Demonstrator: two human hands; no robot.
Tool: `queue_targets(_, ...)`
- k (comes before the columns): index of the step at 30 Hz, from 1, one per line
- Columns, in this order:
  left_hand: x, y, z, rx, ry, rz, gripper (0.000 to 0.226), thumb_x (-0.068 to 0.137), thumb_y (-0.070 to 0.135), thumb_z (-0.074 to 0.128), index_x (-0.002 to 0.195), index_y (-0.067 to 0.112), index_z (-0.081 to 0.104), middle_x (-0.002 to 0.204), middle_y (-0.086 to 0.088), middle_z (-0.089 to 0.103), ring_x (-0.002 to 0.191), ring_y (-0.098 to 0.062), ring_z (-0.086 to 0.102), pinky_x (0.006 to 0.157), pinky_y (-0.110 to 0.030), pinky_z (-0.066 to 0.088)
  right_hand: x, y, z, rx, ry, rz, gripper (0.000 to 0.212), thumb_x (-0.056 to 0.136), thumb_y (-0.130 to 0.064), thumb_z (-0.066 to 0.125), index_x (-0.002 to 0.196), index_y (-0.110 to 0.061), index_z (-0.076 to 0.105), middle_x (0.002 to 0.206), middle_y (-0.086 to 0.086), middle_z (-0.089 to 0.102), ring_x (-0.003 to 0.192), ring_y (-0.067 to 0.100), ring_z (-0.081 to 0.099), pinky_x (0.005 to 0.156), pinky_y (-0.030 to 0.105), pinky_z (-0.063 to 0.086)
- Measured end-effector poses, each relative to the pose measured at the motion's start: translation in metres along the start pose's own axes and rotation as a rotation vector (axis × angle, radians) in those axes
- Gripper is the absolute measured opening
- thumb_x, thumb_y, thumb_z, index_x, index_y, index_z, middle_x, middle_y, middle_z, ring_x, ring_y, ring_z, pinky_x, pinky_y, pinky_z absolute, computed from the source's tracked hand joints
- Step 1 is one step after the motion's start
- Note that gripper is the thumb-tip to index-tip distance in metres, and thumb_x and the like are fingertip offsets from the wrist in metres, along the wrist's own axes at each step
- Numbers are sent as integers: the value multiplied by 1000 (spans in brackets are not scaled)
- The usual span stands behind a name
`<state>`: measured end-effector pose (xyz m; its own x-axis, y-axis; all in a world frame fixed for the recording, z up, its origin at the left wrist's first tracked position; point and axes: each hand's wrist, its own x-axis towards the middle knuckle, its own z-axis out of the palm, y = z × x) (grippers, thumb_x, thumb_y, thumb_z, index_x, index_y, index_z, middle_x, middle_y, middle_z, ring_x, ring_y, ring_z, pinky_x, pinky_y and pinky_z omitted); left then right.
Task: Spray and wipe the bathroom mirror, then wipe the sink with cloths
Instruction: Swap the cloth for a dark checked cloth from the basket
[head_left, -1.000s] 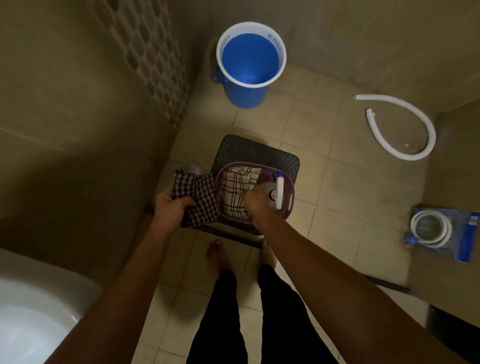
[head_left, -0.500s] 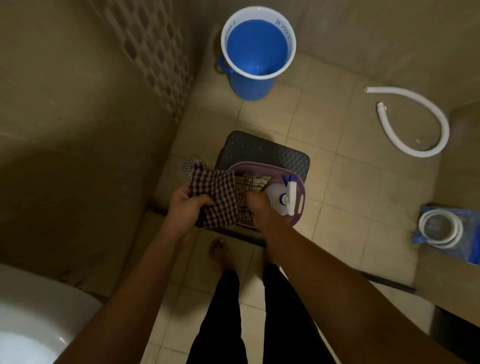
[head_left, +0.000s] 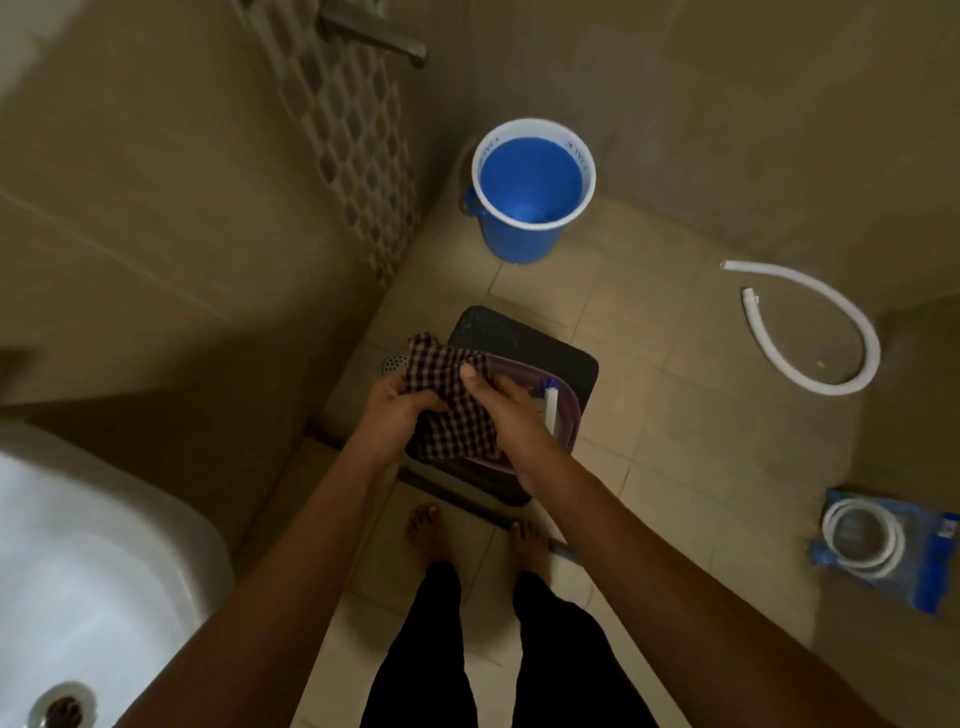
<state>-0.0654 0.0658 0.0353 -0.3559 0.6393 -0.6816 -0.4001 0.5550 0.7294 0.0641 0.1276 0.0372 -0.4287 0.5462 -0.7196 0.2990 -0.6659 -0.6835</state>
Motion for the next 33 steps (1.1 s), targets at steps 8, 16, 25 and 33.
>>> queue_targets(8, -71, 17, 15, -254, -28, 14, 25, 94, 14, 55, 114, 7, 67, 111, -11, 73, 104, -26, 69, 89, -40, 54, -37, -16, -21, 87, -295, 71, 68, 67, -46, 85, 125, -18, 64, 121, 7, 70, 113, 28, 65, 98, 50, 52)
queue_targets(16, -151, 31, -6, -83, 310, 352, 8, 89, 10, 68, 89, 2, 72, 87, -11, 77, 79, -21, 73, 70, -32, 58, -89, -38, 17, 58, -437, -24, 27, 92, -16, 65, 119, -12, 66, 117, 10, 71, 104, 26, 69, 83, 39, 56)
queue_targets(25, -237, 23, -70, -178, 645, 580, 32, 85, 24, 73, 79, -6, 65, 77, -18, 70, 69, -23, 67, 64, -33, 53, -148, -35, 103, 126, -775, 59, 43, 87, -14, 67, 129, -4, 60, 127, 17, 65, 117, 36, 62, 95, 47, 53)
queue_targets(33, -315, -5, -148, -213, 788, 687, 57, 87, 41, 71, 69, -9, 52, 63, -17, 51, 59, -23, 44, 57, -35, 35, -208, -1, 199, -5, -946, 142, 47, 81, -14, 73, 126, -2, 62, 124, 19, 66, 110, 35, 65, 85, 43, 57)
